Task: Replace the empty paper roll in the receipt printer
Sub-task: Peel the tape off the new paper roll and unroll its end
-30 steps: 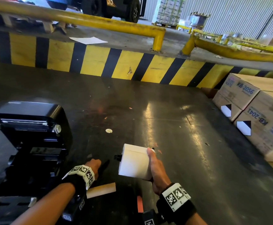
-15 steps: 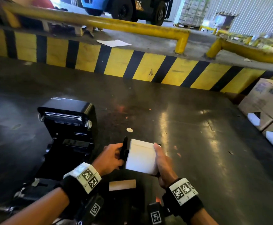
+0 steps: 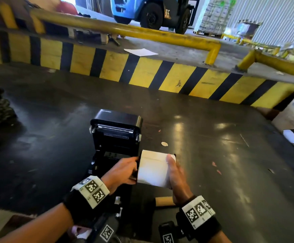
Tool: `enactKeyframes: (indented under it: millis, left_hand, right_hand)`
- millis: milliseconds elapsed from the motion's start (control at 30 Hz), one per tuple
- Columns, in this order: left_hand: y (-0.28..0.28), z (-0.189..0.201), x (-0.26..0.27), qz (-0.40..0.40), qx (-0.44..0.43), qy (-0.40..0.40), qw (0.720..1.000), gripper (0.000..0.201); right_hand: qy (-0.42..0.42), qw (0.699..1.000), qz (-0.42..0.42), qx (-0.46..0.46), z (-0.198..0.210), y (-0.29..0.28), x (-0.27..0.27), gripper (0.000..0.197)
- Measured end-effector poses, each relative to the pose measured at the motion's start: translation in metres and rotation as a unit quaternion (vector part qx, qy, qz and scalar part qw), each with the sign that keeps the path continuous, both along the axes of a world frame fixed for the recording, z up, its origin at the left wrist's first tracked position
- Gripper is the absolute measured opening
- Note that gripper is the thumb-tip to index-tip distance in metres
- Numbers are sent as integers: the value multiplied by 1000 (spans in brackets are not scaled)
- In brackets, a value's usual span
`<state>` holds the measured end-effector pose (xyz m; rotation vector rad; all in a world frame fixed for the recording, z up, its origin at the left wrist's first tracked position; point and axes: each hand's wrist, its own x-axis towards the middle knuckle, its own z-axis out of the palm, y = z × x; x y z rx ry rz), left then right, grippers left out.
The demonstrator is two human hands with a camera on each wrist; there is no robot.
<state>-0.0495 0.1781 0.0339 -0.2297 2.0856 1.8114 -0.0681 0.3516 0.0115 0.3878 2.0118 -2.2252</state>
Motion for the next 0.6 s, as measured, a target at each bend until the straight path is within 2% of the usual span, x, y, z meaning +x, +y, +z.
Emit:
enactKeyframes:
  millis: [67,133,233,400,567,600]
  left_hand:
    - [-22,6,3,38,72,-48,996,27]
    - [-41,9,4,55,104,-64,991,37]
    - [-68,7,2,65,81,-51,993,44]
    - [-108,2,-5,68,63,-74,993,39]
    - [-126,-6,-10,67,96,-73,990,33]
    - [-127,-9,-10,67,100,-72,990,32]
  right_hand:
    - [17,1000,4,-8,4,-25,1,24]
    - [33,999,6,-2,3,-47,2,29]
    - [71,997,13,41,-1,-83,2,27]
    - [83,992,42,90,-11,-126,1,37]
    - [103,984,101,108,-10,-137,1,21]
    - [108,981,113,118,-12,-136,-1,22]
